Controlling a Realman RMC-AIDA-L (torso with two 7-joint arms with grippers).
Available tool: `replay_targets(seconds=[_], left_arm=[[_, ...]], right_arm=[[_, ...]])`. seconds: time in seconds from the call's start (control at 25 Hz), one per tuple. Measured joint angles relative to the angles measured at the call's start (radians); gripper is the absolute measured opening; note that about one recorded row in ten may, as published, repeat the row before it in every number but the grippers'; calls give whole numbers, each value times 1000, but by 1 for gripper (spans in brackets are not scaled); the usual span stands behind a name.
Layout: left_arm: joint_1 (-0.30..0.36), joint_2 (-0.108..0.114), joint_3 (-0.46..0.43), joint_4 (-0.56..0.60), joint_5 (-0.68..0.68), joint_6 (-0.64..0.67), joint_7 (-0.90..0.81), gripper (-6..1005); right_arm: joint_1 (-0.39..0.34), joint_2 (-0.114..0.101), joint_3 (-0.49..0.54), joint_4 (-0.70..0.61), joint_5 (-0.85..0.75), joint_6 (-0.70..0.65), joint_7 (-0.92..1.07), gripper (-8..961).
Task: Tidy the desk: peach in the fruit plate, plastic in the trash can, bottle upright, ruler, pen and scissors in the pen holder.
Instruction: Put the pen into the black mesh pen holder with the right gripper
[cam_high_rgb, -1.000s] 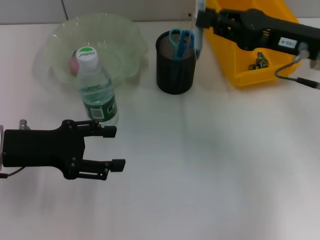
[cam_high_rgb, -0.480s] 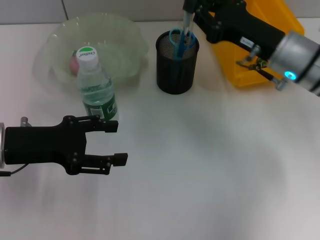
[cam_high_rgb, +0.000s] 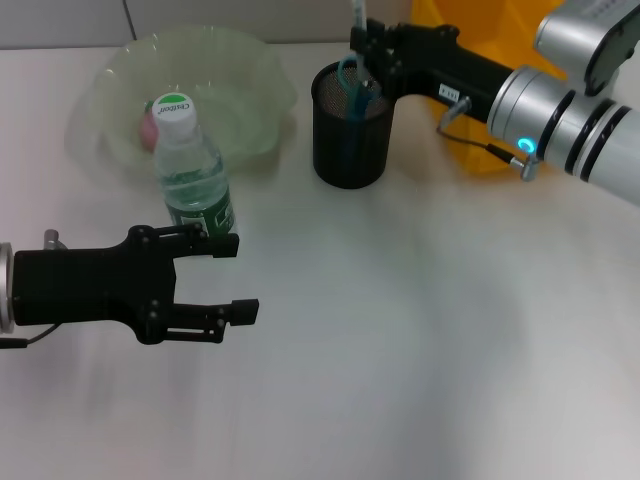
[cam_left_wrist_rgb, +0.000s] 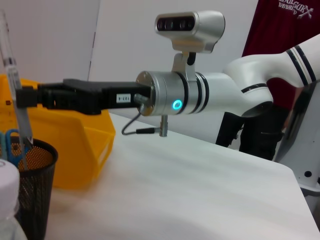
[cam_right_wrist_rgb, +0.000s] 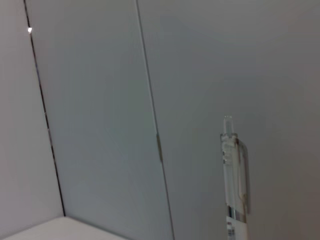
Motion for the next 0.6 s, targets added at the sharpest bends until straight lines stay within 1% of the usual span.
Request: replay_targets(seconds=[0.6], left_arm=[[-6,2,0,-3,-9,-6,3,846]], right_arm=[[-8,0,-6,28,7,16,6,161]])
